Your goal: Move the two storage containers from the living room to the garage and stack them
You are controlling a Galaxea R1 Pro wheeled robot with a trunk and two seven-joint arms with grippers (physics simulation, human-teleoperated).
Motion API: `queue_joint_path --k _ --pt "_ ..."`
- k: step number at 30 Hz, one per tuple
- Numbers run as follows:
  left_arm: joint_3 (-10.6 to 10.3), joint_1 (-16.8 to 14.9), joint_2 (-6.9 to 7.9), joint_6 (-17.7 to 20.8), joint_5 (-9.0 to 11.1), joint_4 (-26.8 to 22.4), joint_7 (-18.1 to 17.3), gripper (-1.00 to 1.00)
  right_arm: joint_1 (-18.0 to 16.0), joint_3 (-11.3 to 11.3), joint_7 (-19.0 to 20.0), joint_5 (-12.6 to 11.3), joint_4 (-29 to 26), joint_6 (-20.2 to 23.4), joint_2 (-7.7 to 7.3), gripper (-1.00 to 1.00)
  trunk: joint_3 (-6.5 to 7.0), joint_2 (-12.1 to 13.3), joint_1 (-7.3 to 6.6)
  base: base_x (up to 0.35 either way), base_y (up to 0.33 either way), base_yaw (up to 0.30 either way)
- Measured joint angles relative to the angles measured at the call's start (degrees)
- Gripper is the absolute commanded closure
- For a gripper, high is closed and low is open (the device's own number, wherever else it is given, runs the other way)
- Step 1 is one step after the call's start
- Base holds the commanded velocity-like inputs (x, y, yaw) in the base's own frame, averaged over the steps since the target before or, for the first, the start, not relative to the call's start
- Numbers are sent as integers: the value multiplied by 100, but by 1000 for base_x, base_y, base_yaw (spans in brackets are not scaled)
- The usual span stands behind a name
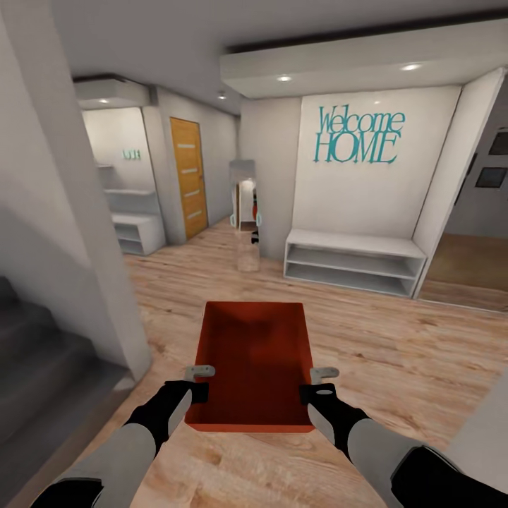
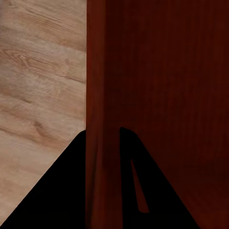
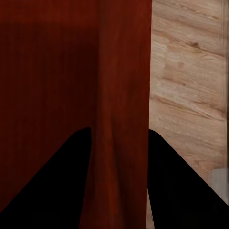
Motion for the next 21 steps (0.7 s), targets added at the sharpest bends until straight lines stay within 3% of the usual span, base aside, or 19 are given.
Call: queue_joint_path --k 7,21 --pt "-5 0 3 -1 9 0 -1 100 0 -2 1 2 -3 0 0 100 0 0 0 322 0 -218" --pt "-6 2 6 2 12 1 0 100 -2 -31 9 37 14 -2 9 100 0 0 0 322 0 -15"
